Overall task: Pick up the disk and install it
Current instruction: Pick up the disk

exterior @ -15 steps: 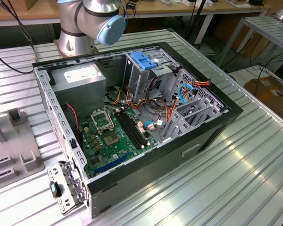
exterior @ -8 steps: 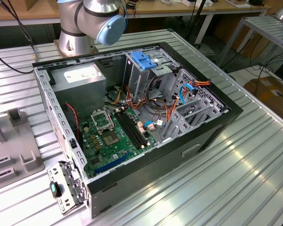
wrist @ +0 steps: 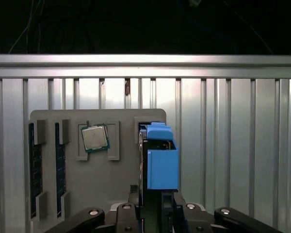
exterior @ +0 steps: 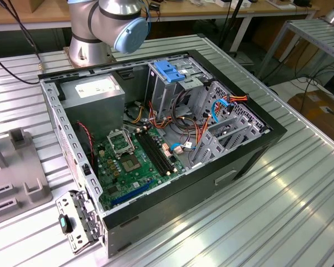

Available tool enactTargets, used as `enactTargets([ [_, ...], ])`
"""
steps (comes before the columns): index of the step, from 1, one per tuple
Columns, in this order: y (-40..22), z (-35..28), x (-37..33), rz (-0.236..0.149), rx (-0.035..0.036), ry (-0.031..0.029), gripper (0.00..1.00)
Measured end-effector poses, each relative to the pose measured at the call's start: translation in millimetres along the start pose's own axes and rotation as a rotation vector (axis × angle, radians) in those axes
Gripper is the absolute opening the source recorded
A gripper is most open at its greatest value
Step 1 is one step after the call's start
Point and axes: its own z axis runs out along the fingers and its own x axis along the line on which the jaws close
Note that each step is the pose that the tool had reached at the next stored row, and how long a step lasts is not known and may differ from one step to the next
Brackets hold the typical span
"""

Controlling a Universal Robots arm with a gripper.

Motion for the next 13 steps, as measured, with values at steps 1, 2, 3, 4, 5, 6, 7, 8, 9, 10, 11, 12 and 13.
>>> enactTargets([
  [1,-0.1,-3.0,0.0,0.000,0.0002,0.0008,0.35],
  [2,-0.1,-6.4,0.1,0.000,0.0001,0.0011,0.35],
  [3,-0.2,-11.5,0.1,0.000,-0.0001,0.0020,0.35],
  [4,-0.2,-14.6,0.1,0.000,-0.0001,0.0025,0.35],
  [5,-0.4,-22.5,0.2,0.000,0.0001,0.0033,0.35],
  [6,-0.4,-28.3,0.2,0.000,0.0001,0.0035,0.35],
  [7,-0.5,-33.9,0.3,0.000,0.0000,0.0037,0.35],
  [8,-0.6,-39.7,0.3,0.000,0.0001,0.0037,0.35],
  [9,-0.7,-46.9,0.3,0.000,-0.0001,0.0038,0.35],
  [10,-0.8,-51.4,0.4,0.000,0.0001,0.0038,0.35],
  [11,-0.8,-55.2,0.4,0.000,0.0000,0.0037,0.35],
  [12,-0.9,-58.4,0.4,0.000,0.0000,0.0038,0.35],
  [13,-0.9,-61.4,0.4,0.000,0.0001,0.0037,0.35],
])
